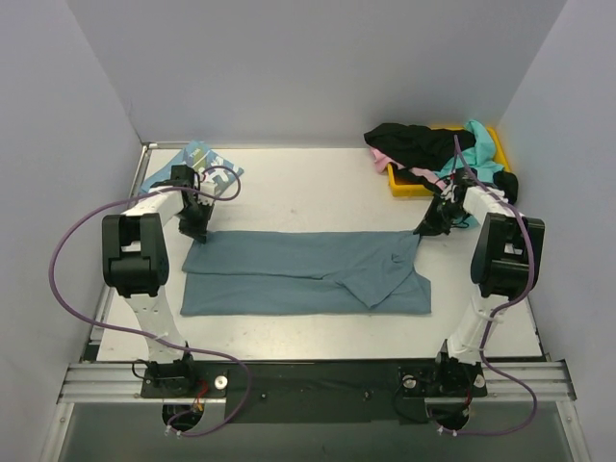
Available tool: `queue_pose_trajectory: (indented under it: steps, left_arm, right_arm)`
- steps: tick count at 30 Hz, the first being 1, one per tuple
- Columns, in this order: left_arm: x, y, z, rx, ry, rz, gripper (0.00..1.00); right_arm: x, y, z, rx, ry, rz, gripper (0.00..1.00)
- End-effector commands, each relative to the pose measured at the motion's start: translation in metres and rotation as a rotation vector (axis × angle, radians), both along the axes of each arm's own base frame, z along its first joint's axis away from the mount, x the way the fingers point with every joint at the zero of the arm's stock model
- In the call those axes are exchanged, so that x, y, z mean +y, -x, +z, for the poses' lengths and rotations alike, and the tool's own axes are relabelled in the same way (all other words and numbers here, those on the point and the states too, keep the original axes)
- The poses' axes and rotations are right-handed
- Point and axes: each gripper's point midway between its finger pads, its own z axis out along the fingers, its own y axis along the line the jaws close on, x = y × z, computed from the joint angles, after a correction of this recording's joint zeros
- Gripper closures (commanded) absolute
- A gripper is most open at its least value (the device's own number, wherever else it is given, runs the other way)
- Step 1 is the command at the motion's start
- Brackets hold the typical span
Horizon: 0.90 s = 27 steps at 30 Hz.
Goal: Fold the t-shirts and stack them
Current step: Fold the other side of the tshirt into a rectangle
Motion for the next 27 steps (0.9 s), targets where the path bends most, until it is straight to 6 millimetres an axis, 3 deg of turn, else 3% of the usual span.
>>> queue_pose_trajectory:
  steps: [1, 9, 12, 15, 16, 17, 19, 20, 22, 25, 26, 27]
  left_arm:
    - [0.005, -0.006, -0.014, -0.031, -0.017, 0.017, 1.0]
    - [0.008, -0.011, -0.003, -0.076, -0.04, 0.016, 1.0]
    - [0.006, -0.013, -0.001, -0.078, -0.031, 0.001, 1.0]
    - [-0.009, -0.014, 0.009, -0.087, 0.031, -0.036, 0.99]
    - [-0.011, -0.013, 0.014, -0.09, 0.042, -0.035, 0.94]
    - [-0.017, -0.015, 0.025, -0.115, 0.074, -0.041, 0.77]
    - [-0.022, -0.02, 0.044, -0.163, 0.101, -0.044, 0.56]
    - [-0.023, -0.023, 0.051, -0.187, 0.108, -0.042, 0.51]
    - [-0.025, -0.031, 0.072, -0.259, 0.113, -0.051, 0.45]
    - [-0.032, -0.037, 0.113, -0.387, 0.124, -0.107, 0.43]
    - [-0.05, -0.035, 0.125, -0.415, 0.147, -0.165, 0.42]
    - [-0.066, -0.031, 0.145, -0.467, 0.146, -0.25, 0.42]
  right_arm:
    - [-0.012, -0.003, -0.01, 0.019, 0.03, 0.033, 1.0]
    - [-0.032, -0.005, -0.011, 0.016, 0.087, 0.035, 0.97]
    - [-0.036, -0.006, -0.009, 0.019, 0.089, 0.039, 0.77]
    - [-0.035, -0.006, 0.008, -0.005, 0.1, 0.066, 0.68]
    - [-0.035, -0.004, 0.013, -0.011, 0.108, 0.064, 0.66]
    - [-0.038, -0.004, 0.027, -0.041, 0.133, 0.052, 0.64]
    - [-0.044, 0.004, 0.045, -0.05, 0.156, -0.008, 0.62]
    - [-0.046, 0.009, 0.051, -0.051, 0.163, -0.029, 0.62]
    - [-0.046, 0.025, 0.064, -0.04, 0.169, -0.084, 0.62]
    - [-0.025, 0.059, 0.068, -0.007, 0.118, -0.073, 0.64]
    - [-0.016, 0.066, 0.071, -0.006, 0.085, -0.059, 0.64]
    - [-0.009, 0.082, 0.061, 0.042, 0.067, -0.038, 0.64]
